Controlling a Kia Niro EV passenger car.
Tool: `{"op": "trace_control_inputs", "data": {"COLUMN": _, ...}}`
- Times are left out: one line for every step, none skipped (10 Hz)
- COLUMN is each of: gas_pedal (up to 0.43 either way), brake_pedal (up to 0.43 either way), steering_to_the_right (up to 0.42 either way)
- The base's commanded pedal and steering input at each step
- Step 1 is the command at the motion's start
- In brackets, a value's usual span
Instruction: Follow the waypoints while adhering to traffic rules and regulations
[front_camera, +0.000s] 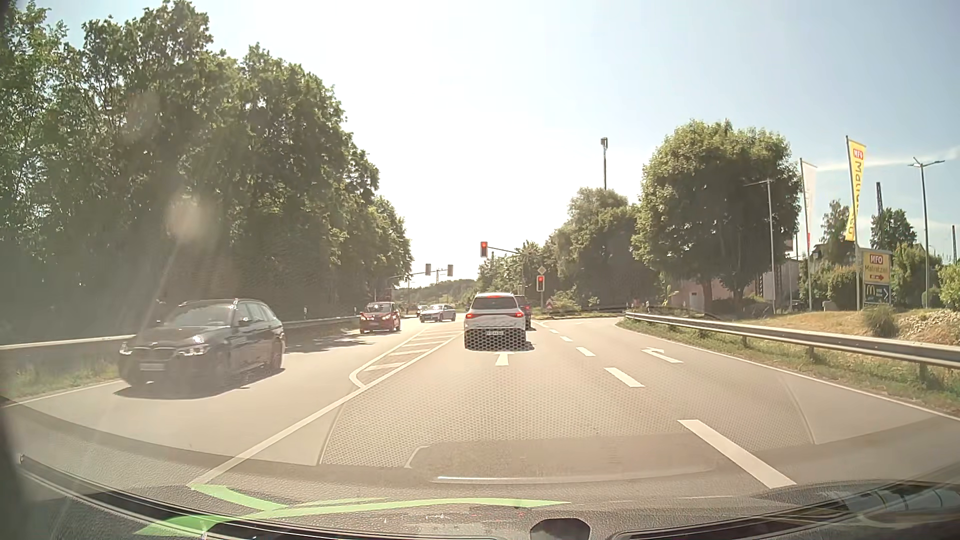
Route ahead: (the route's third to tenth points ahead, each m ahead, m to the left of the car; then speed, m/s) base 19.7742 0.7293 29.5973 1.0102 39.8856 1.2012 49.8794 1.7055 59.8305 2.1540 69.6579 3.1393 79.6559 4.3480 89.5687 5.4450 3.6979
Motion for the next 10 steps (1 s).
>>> {"op": "trace_control_inputs", "data": {"gas_pedal": 0.000, "brake_pedal": 0.000, "steering_to_the_right": 0.000}}
{"op": "trace_control_inputs", "data": {"gas_pedal": 0.000, "brake_pedal": 0.000, "steering_to_the_right": 0.000}}
{"op": "trace_control_inputs", "data": {"gas_pedal": 0.000, "brake_pedal": 0.006, "steering_to_the_right": 0.000}}
{"op": "trace_control_inputs", "data": {"gas_pedal": 0.000, "brake_pedal": 0.018, "steering_to_the_right": 0.000}}
{"op": "trace_control_inputs", "data": {"gas_pedal": 0.000, "brake_pedal": 0.024, "steering_to_the_right": 0.000}}
{"op": "trace_control_inputs", "data": {"gas_pedal": 0.000, "brake_pedal": 0.049, "steering_to_the_right": 0.000}}
{"op": "trace_control_inputs", "data": {"gas_pedal": 0.000, "brake_pedal": 0.061, "steering_to_the_right": 0.000}}
{"op": "trace_control_inputs", "data": {"gas_pedal": 0.000, "brake_pedal": 0.073, "steering_to_the_right": 0.000}}
{"op": "trace_control_inputs", "data": {"gas_pedal": 0.000, "brake_pedal": 0.067, "steering_to_the_right": 0.000}}
{"op": "trace_control_inputs", "data": {"gas_pedal": 0.000, "brake_pedal": 0.061, "steering_to_the_right": 0.000}}
